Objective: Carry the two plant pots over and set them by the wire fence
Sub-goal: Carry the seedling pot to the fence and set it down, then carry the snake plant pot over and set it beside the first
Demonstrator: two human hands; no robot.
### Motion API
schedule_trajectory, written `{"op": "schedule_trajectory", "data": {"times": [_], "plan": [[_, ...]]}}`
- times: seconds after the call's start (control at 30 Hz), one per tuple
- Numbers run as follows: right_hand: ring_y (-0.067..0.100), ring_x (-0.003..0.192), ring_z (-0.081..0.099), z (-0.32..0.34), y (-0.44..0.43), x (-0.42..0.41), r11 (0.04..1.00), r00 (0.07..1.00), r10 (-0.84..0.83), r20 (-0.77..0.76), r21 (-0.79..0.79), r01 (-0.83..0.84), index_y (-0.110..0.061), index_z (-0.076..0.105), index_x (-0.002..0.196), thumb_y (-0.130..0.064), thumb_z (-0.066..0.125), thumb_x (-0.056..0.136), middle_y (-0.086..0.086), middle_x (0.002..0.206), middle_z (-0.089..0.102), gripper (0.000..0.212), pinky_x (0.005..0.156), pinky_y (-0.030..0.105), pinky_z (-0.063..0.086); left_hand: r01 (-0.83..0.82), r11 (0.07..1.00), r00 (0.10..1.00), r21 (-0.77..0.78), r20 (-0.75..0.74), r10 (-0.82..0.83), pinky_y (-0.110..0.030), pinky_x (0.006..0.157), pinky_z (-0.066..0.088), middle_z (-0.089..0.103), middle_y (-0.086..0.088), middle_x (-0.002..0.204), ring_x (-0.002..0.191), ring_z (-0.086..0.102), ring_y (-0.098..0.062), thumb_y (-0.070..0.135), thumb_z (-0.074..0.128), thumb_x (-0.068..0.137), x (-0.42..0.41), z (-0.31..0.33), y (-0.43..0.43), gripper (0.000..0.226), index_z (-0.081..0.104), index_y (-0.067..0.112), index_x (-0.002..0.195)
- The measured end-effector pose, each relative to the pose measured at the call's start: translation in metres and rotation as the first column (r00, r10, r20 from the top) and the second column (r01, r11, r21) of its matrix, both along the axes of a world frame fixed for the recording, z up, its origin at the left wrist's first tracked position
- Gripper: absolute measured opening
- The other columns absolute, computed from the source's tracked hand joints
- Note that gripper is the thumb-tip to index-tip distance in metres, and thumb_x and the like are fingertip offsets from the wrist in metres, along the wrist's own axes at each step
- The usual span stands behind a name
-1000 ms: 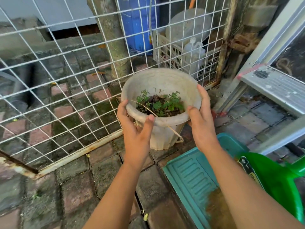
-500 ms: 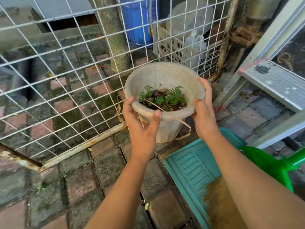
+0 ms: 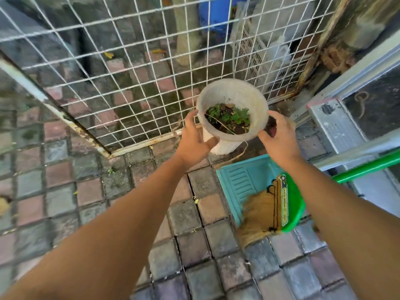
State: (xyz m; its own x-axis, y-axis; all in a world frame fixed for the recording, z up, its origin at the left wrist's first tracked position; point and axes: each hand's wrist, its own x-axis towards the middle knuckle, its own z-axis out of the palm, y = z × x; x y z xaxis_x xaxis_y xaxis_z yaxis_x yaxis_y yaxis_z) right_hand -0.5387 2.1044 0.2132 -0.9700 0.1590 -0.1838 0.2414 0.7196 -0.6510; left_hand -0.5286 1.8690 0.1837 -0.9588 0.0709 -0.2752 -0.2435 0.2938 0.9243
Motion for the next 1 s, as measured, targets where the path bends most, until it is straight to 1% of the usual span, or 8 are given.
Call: {"op": "schedule_trajectory", "data": {"times": [0.17, 0.3, 0.37, 0.53, 0.73, 0.83, 0.93, 1.0], "plan": [[0.038, 0.128, 0.058, 0.144, -0.049, 0.035, 0.977, 0.977, 0.213, -0.017, 0.022, -0.213, -0.025, 0.053, 0.149, -0.012, 0.069, 0.095, 0.017, 0.151, 0.048, 0.058, 0.114, 0.049, 0.047, -0.082, 0.996, 0.996, 0.039, 0.048, 0.080, -0.062, 0.121, 0.045, 0.049, -0.004, 0.143, 0.141, 0.052, -0.025, 0.021, 0.071, 0.096, 0.071, 0.156, -0.067, 0.066, 0.035, 0.023, 0.152], [0.021, 0.134, 0.051, 0.276, -0.113, 0.072, 0.917, 0.917, 0.395, -0.054, -0.037, -0.397, -0.028, 0.055, 0.147, -0.015, 0.069, 0.097, 0.005, 0.150, 0.051, 0.053, 0.110, 0.031, 0.037, -0.277, 0.960, 0.961, 0.046, 0.000, 0.277, -0.064, 0.118, 0.047, 0.055, -0.012, 0.139, 0.138, 0.054, -0.028, 0.032, 0.068, 0.089, 0.144, 0.295, -0.131, 0.056, 0.046, 0.023, 0.140], [0.012, 0.130, 0.046, 0.342, -0.157, 0.094, 0.857, 0.860, 0.504, -0.085, -0.073, -0.510, -0.027, 0.056, 0.147, -0.014, 0.069, 0.097, 0.005, 0.147, 0.053, 0.053, 0.109, 0.028, 0.034, -0.386, 0.922, 0.921, 0.040, -0.036, 0.387, -0.057, 0.118, 0.048, 0.058, -0.014, 0.135, 0.130, 0.056, -0.028, 0.029, 0.068, 0.091, 0.188, 0.361, -0.168, 0.055, 0.049, 0.014, 0.140], [0.013, 0.136, 0.044, 0.486, -0.275, 0.148, 0.667, 0.681, 0.721, -0.132, -0.137, -0.733, -0.020, 0.054, 0.148, -0.012, 0.066, 0.098, 0.009, 0.150, 0.050, 0.052, 0.116, 0.028, 0.032, -0.625, 0.780, 0.776, 0.042, -0.075, 0.626, -0.025, 0.102, 0.049, 0.053, 0.004, 0.111, 0.113, 0.053, -0.022, 0.026, 0.066, 0.091, 0.295, 0.499, -0.261, 0.039, 0.050, 0.028, 0.126], [-0.027, 0.113, 0.044, 0.602, -0.432, 0.196, 0.443, 0.466, 0.845, -0.263, -0.144, -0.885, -0.019, 0.053, 0.147, -0.014, 0.064, 0.097, -0.008, 0.133, 0.046, 0.052, 0.093, -0.010, 0.027, -0.785, 0.610, 0.582, 0.106, -0.210, 0.785, -0.037, 0.110, 0.047, 0.050, 0.002, 0.118, 0.118, 0.051, -0.016, 0.042, 0.070, 0.084, 0.401, 0.622, -0.386, 0.043, 0.053, 0.037, 0.124], [-0.013, 0.114, 0.042, 0.637, -0.518, 0.214, 0.383, 0.408, 0.867, -0.285, -0.142, -0.913, -0.023, 0.050, 0.150, -0.017, 0.067, 0.100, -0.010, 0.137, 0.045, 0.054, 0.093, -0.004, 0.030, -0.846, 0.519, 0.471, 0.124, -0.283, 0.835, -0.043, 0.110, 0.050, 0.053, 0.009, 0.114, 0.119, 0.052, -0.016, 0.047, 0.070, 0.081, 0.444, 0.660, -0.457, 0.041, 0.054, 0.044, 0.119], [-0.003, 0.130, 0.038, 0.661, -0.601, 0.230, 0.296, 0.321, 0.895, -0.310, -0.125, -0.947, -0.026, 0.047, 0.151, -0.025, 0.067, 0.100, -0.013, 0.144, 0.044, 0.056, 0.107, 0.019, 0.032, -0.884, 0.453, 0.395, 0.113, -0.335, 0.855, -0.054, 0.121, 0.044, 0.053, 0.011, 0.114, 0.118, 0.052, -0.016, 0.049, 0.070, 0.078, 0.481, 0.694, -0.530, 0.042, 0.054, 0.047, 0.117], [-0.001, 0.132, 0.036, 0.674, -0.653, 0.235, 0.263, 0.284, 0.906, -0.315, -0.110, -0.959, -0.030, 0.045, 0.152, -0.028, 0.067, 0.101, -0.009, 0.153, 0.045, 0.056, 0.106, 0.019, 0.032, -0.895, 0.437, 0.377, 0.089, -0.370, 0.849, -0.058, 0.122, 0.043, 0.053, 0.011, 0.113, 0.117, 0.052, -0.018, 0.049, 0.070, 0.079, 0.498, 0.714, -0.577, 0.044, 0.054, 0.043, 0.119]]}}
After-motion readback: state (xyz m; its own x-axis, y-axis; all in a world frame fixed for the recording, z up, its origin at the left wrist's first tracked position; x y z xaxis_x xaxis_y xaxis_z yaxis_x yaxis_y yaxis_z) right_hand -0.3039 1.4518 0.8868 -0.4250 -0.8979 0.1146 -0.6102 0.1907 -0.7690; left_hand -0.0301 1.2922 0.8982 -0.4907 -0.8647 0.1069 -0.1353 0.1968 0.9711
